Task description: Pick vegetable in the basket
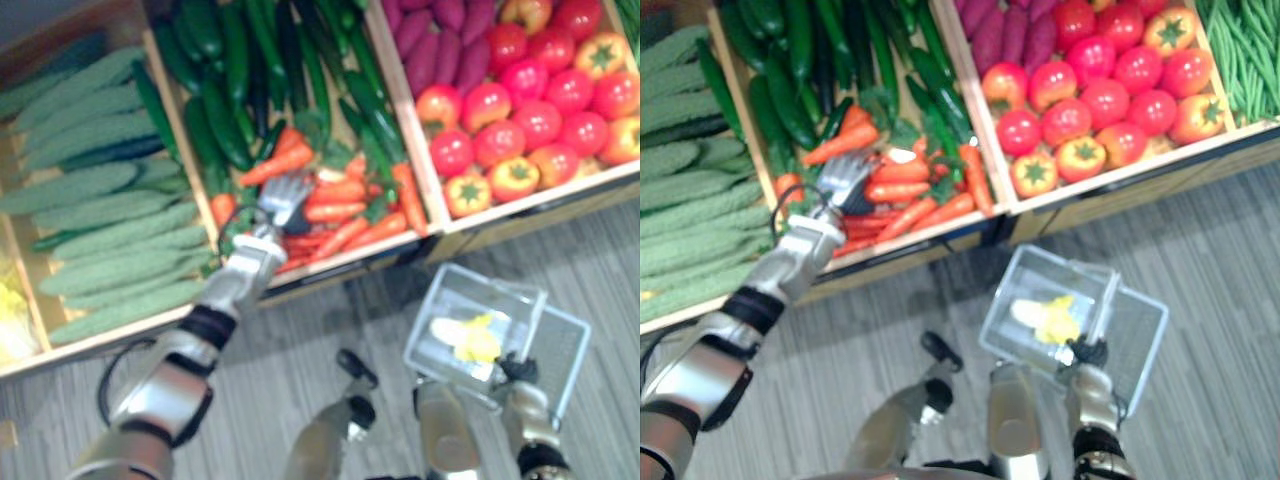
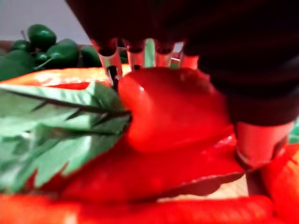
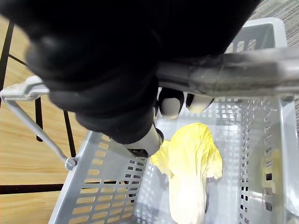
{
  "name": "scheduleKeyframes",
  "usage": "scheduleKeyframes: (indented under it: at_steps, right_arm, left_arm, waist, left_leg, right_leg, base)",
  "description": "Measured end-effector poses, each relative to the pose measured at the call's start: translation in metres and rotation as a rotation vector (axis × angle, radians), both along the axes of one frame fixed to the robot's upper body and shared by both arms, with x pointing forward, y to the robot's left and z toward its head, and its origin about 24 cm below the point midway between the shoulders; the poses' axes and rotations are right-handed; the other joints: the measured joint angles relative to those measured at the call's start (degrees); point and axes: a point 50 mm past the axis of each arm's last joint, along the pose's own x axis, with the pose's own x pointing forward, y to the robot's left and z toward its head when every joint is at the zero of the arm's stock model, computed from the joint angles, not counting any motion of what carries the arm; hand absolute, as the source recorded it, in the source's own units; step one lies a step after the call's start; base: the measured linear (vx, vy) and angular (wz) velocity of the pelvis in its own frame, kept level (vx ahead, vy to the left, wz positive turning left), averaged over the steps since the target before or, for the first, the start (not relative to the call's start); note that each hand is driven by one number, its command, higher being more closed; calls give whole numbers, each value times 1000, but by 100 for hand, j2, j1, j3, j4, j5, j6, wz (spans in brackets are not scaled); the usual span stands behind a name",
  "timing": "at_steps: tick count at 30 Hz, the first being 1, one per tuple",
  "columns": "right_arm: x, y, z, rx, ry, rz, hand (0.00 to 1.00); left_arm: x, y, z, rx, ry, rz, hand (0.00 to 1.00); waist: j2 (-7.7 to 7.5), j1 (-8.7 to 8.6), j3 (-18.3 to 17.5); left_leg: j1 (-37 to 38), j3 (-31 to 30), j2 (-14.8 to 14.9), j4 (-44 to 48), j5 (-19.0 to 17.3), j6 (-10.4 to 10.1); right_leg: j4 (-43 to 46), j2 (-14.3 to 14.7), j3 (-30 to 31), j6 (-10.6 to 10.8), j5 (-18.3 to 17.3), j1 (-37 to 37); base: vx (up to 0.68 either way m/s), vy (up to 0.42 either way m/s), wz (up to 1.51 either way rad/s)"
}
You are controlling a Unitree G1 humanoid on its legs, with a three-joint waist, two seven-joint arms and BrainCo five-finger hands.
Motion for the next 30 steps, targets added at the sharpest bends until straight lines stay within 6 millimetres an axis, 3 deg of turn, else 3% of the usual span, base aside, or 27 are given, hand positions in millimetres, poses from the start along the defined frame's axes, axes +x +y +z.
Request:
scheduleKeyframes:
  at_steps: [7,13,15,21,25,30]
  right_arm:
    - [7,2,4,-17,-12,36,100]
    - [1,4,4,-31,-14,62,100]
    - [-15,-1,-2,-45,-2,48,100]
    - [-33,-4,-9,-44,28,35,100]
    - [-40,-1,-14,-26,45,37,100]
    - [-59,6,-27,19,92,1,100]
  left_arm:
    - [5,-2,11,68,-37,8,100]
    - [4,1,-1,117,-2,28,100]
    - [3,12,-12,126,36,85,100]
    - [-4,41,-26,160,76,181,100]
    - [-5,71,-11,180,30,284,100]
    - [-6,77,-5,187,-2,303,100]
  waist:
    - [22,-20,14]
    - [19,-26,16]
    - [16,-41,13]
    - [-32,-34,-19]
    - [-149,-12,-124]
    - [-289,-24,-481]
  left_leg:
    - [-44,102,26,13,-3,-4]
    - [160,63,65,67,-26,-40]
    - [334,-83,87,64,-39,-61]
    - [580,-322,78,66,0,-33]
    - [706,-436,57,44,20,-30]
    - [850,-540,-1,-77,100,-2]
  right_leg:
    - [76,17,71,2,1,-107]
    - [92,11,-58,1,0,134]
    - [87,7,-268,-16,-14,376]
    - [-9,-20,-533,-21,-17,781]
    - [-46,-39,-655,-34,-27,970]
    - [-171,-55,-756,-33,-27,1176]
  base:
    - [30,-36,-7]
    - [26,-44,5]
    - [16,-71,26]
    - [20,-36,20]
    - [12,-16,15]
    - [20,-4,10]
